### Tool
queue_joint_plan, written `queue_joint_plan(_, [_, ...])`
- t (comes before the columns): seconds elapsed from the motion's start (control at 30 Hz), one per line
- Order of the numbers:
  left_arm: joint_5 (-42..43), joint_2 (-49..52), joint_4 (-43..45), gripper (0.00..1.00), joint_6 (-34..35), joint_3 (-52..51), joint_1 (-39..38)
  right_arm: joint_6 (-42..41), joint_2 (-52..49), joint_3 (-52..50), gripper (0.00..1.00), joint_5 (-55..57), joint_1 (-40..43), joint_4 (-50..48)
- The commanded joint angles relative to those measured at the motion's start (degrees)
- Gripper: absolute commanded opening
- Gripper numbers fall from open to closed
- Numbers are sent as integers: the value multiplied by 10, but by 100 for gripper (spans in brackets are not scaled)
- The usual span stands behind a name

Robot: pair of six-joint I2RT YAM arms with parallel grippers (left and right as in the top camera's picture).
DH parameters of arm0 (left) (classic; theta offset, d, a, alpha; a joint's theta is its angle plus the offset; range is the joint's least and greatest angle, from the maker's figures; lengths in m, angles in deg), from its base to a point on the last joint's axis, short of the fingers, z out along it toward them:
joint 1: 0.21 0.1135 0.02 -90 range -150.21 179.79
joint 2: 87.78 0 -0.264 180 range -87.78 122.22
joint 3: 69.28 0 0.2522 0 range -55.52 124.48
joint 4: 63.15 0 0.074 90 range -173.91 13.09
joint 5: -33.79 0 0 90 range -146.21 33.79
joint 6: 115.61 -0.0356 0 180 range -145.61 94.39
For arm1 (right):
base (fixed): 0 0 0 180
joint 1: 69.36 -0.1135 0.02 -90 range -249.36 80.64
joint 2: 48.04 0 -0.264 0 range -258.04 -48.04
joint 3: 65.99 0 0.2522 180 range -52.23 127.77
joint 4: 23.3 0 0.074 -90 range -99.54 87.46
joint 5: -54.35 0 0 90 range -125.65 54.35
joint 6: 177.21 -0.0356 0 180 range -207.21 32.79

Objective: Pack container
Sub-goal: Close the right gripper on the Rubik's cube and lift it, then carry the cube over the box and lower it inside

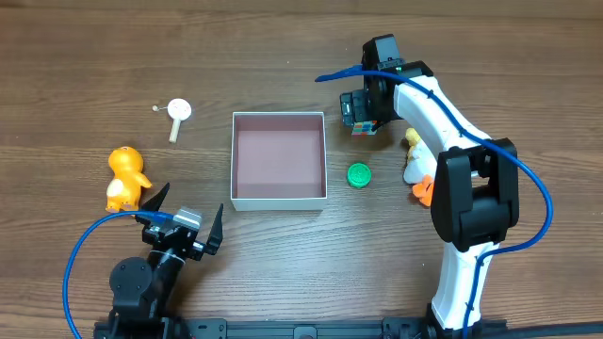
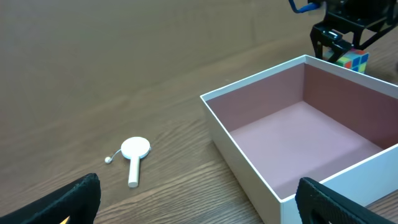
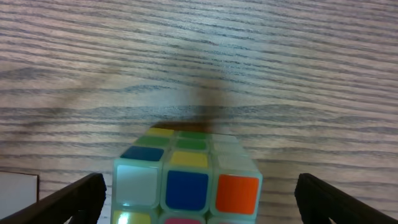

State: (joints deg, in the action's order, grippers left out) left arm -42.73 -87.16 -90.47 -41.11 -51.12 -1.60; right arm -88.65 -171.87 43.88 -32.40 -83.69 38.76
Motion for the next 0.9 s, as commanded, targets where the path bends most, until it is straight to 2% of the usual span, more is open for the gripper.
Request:
queue_joint_plan(0.0, [-1,-4,1,100,-8,-2,4,2,-5,14,100,5,1,-5])
queue_joint_plan(0.07, [-1,-4,1,100,-8,-2,4,2,-5,14,97,6,1,-5])
queue_joint_plan(0.1, [-1,-4,1,100,-8,-2,4,2,-5,14,89,6,1,-7])
queue_joint_plan(0.13, [-1,-4,1,100,-8,-2,4,2,-5,14,75,6,1,-10])
queue_joint_plan(0.17, [-1,-4,1,100,-8,-2,4,2,-5,14,67,6,1,-11])
queue_joint_plan(0.23, [-1,-4,1,100,-8,-2,4,2,-5,14,63,6,1,-12])
queue_joint_plan(0.4, [-1,-4,1,100,-8,-2,4,2,-5,15,37,6,1,-20])
queue_joint_plan(0.53, [-1,-4,1,100,-8,-2,4,2,-5,63,36,8,1,16])
queue_joint_plan(0.7, [-1,-4,1,100,-8,-2,4,-4,-5,269,36,7,-3,143])
queue_joint_plan(0.8, [-1,-4,1,100,-8,-2,4,-64,-4,395,36,5,-20,240])
queue_joint_plan(0.87, [-1,-4,1,100,-8,-2,4,-101,-4,440,36,5,-35,300])
